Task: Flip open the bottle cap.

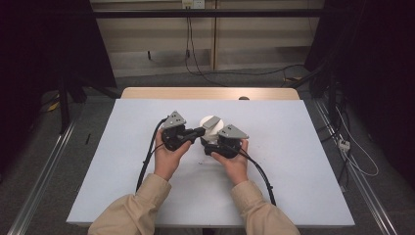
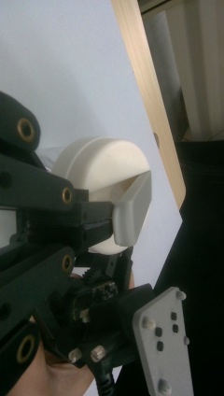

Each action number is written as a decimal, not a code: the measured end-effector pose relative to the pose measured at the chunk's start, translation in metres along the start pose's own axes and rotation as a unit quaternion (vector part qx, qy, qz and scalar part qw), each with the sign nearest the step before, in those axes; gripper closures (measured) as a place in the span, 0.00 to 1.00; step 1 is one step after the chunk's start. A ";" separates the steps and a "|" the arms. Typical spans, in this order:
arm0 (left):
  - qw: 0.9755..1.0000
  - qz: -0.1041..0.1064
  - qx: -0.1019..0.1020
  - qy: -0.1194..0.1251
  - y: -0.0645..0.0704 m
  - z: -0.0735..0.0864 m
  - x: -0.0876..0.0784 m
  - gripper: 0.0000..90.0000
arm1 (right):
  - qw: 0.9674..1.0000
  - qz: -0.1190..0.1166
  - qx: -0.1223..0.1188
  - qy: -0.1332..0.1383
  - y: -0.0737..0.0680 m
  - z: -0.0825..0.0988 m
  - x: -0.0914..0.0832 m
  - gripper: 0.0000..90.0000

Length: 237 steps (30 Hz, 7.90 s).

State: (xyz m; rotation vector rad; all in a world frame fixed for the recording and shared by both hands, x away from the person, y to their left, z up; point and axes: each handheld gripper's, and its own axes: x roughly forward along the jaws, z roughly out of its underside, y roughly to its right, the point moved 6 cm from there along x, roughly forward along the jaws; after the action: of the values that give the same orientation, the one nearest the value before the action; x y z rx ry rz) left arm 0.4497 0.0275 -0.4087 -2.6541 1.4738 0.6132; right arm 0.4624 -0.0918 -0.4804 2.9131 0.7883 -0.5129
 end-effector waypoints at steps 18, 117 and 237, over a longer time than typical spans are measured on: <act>1.000 -0.007 0.002 0.007 -0.006 -0.017 0.003 1.00 | 1.000 0.000 0.000 0.000 0.000 0.000 0.000 0.21; 1.000 -0.008 0.011 0.005 -0.014 -0.064 0.044 1.00 | 1.000 -0.004 0.002 -0.001 0.001 0.000 0.000 0.21; 0.999 -0.012 0.007 -0.034 -0.026 -0.059 0.079 1.00 | 1.000 -0.012 -0.012 -0.001 0.002 0.001 0.000 0.21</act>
State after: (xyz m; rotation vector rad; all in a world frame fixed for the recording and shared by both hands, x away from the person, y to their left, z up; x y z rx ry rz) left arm 0.5269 -0.0355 -0.3868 -2.6097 1.4210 0.6814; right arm 0.4626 -0.0937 -0.4815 2.8835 0.8257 -0.5061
